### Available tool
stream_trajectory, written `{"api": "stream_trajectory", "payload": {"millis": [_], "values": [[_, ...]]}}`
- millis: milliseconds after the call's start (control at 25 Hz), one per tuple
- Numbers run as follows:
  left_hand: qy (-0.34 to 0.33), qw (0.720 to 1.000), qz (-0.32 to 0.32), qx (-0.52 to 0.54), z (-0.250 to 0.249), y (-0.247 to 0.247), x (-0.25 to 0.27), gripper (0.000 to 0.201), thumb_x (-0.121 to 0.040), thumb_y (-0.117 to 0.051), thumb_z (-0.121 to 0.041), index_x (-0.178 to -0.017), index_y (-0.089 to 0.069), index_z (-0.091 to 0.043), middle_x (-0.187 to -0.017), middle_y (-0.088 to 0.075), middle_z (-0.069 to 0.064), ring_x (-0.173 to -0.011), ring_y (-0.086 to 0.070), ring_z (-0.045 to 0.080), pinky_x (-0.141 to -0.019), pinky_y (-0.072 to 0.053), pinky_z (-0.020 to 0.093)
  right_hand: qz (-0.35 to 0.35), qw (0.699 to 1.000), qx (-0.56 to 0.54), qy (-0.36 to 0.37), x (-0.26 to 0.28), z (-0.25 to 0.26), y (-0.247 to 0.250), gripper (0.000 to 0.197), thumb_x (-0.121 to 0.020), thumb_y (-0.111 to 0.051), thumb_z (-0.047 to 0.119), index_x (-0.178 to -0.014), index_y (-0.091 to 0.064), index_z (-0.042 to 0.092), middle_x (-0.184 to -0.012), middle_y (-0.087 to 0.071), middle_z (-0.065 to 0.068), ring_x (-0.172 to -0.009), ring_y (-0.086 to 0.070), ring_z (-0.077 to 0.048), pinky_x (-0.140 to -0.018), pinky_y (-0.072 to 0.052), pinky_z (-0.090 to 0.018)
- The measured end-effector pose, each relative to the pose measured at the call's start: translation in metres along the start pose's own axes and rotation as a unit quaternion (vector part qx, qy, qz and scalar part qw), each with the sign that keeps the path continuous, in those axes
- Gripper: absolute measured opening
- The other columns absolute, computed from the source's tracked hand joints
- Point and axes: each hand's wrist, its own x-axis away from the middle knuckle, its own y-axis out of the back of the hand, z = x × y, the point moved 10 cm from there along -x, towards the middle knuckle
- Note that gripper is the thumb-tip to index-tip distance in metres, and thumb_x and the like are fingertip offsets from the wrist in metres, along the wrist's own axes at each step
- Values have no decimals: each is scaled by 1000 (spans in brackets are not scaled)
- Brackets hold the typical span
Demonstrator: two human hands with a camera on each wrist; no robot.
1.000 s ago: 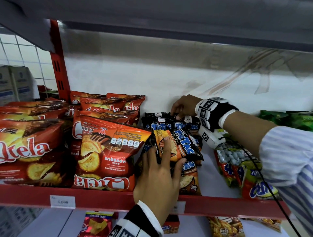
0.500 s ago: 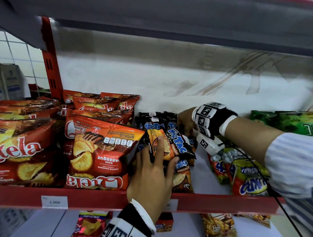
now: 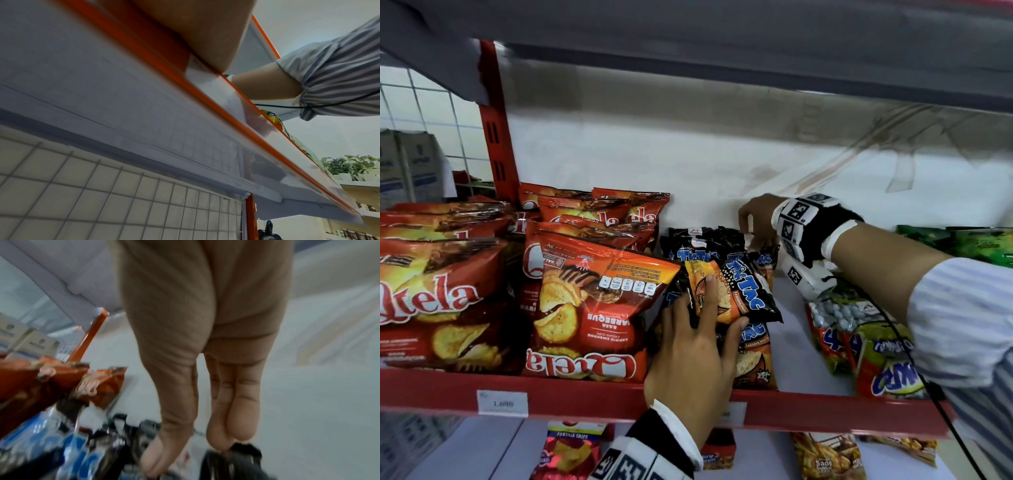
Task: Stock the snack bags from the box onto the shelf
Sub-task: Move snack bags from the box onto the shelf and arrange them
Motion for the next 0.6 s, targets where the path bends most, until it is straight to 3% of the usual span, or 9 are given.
{"api": "stream_trajectory", "payload": {"millis": [80,120,200,240,320,400,440,520,600], "values": [[4,1000,5,12,2,-1,1,75,-83,-10,-68,-149,-21,-34,-138,-43,10,-133,-37,26,-86,-52,39,-56,996,-69,-12,12,-5,29,37,-78,-76,32,-103,-62,9,-75,-66,3,-54,-61,-7,-53,-48,-16],[5,1000,13,13,3,-3,2,77,-81,-4,-70,-150,-13,-38,-142,-38,7,-136,-31,23,-92,-48,37,-46,988,-149,-14,19,-7,35,39,-79,-72,40,-102,-63,10,-82,-71,-2,-62,-68,-14,-61,-54,-23],[7,1000,17,13,5,-5,1,76,-80,1,-73,-149,-1,-42,-145,-30,4,-139,-21,19,-98,-43,35,74,956,-284,-11,41,7,20,62,-68,-66,62,-103,-62,11,-91,-74,-10,-72,-72,-24,-68,-57,-33],[8,1000,15,15,5,-5,1,75,-81,0,-74,-148,2,-42,-145,-29,3,-139,-20,19,-99,-42,34,144,948,-283,-3,55,18,5,73,-60,-65,67,-108,-61,13,-91,-74,-12,-74,-73,-25,-72,-57,-36],[8,999,13,42,3,-4,0,77,-83,-12,-74,-149,7,-38,-146,-30,4,-139,-22,19,-100,-41,35,216,950,-223,33,80,37,-17,75,-61,-74,57,-121,-56,15,-86,-74,-12,-71,-73,-21,-75,-58,-34],[29,994,5,105,8,-2,0,89,-83,-27,-71,-150,12,-27,-151,-28,5,-141,-24,20,-105,-37,35,188,956,-218,50,88,43,-19,70,-74,-78,32,-133,-46,12,-89,-72,-15,-65,-71,-18,-73,-58,-32],[43,991,1,130,11,-2,0,94,-81,-31,-70,-150,12,-22,-154,-26,6,-142,-24,20,-107,-36,35,166,951,-255,50,91,42,-15,68,-76,-77,22,-134,-44,11,-97,-70,-19,-70,-71,-22,-75,-59,-36],[49,990,7,128,15,-4,0,94,-80,-33,-69,-151,-4,-15,-152,-28,8,-141,-25,21,-108,-35,36,122,927,-351,46,94,32,0,59,-77,-76,9,-128,-48,14,-110,-64,-20,-85,-69,-32,-80,-57,-48],[29,996,-6,84,12,0,0,79,-84,-33,-66,-141,-39,-12,-144,-36,10,-137,-26,25,-108,-34,40,38,929,-366,40,92,13,26,55,-74,-77,8,-121,-50,19,-108,-60,-14,-83,-66,-29,-74,-58,-48]]}}
